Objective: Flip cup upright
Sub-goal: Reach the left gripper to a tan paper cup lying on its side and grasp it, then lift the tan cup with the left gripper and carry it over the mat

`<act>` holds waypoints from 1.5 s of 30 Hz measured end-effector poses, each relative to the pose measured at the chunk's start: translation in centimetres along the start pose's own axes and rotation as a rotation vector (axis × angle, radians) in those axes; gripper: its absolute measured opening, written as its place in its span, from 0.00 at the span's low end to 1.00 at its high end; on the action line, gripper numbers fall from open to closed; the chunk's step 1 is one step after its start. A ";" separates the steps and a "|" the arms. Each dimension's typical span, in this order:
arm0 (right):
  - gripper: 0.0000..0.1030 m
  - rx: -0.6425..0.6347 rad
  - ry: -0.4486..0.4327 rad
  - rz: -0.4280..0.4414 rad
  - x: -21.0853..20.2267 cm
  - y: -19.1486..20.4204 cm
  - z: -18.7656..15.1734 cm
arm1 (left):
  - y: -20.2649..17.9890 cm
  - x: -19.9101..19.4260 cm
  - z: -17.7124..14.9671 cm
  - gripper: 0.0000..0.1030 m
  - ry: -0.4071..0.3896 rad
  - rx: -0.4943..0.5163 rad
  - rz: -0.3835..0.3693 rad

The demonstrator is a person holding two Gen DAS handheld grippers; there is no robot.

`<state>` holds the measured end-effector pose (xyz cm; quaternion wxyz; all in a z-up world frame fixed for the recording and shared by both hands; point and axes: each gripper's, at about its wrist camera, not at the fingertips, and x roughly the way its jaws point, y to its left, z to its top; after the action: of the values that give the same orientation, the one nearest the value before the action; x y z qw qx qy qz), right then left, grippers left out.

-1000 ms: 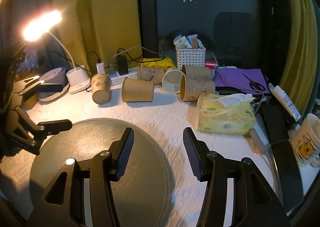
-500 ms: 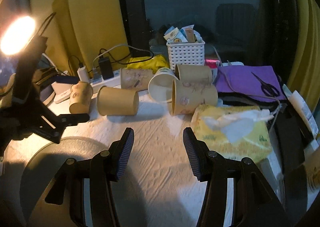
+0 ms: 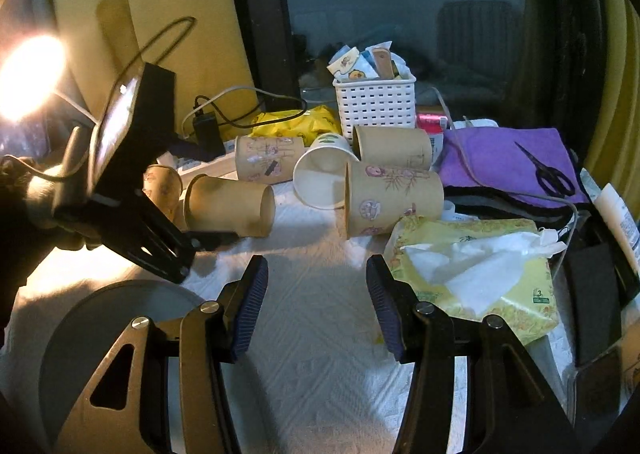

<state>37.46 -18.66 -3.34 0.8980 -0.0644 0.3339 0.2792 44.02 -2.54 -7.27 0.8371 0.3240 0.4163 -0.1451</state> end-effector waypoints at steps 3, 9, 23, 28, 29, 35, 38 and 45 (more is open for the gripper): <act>0.52 -0.003 0.004 0.002 0.1 0.0 -0.1 | -0.6 0.5 -0.1 0.73 0.012 0.040 0.000; 0.52 0.002 0.006 -0.009 -0.7 -0.1 -0.4 | -0.4 -0.2 -0.4 0.72 0.001 0.015 0.004; 0.52 0.021 -0.036 -0.056 -7.6 2.1 -2.5 | -5.7 -12.9 -3.8 0.72 -0.154 -0.011 -0.075; 0.52 0.025 -0.049 -0.069 -10.8 3.7 -4.5 | -9.0 -17.2 -6.0 0.72 -0.195 -0.003 -0.087; 0.52 0.027 -0.050 -0.070 -11.3 4.0 -4.9 | -9.6 -17.8 -6.4 0.72 -0.199 0.000 -0.090; 0.52 0.041 -0.065 -0.070 -14.7 5.8 -7.4 | -12.7 -20.6 -8.6 0.72 -0.208 -0.002 -0.109; 0.52 0.046 -0.076 -0.068 -16.3 6.7 -8.5 | -14.1 -21.8 -9.6 0.72 -0.211 -0.005 -0.122; 0.52 0.052 -0.092 -0.057 -19.4 8.1 -11.0 | -16.8 -23.7 -11.6 0.72 -0.220 -0.027 -0.152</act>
<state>14.83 -24.07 1.08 0.9215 -0.0374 0.2972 0.2472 13.99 -8.06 -0.77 0.8685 0.2623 0.3474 -0.2371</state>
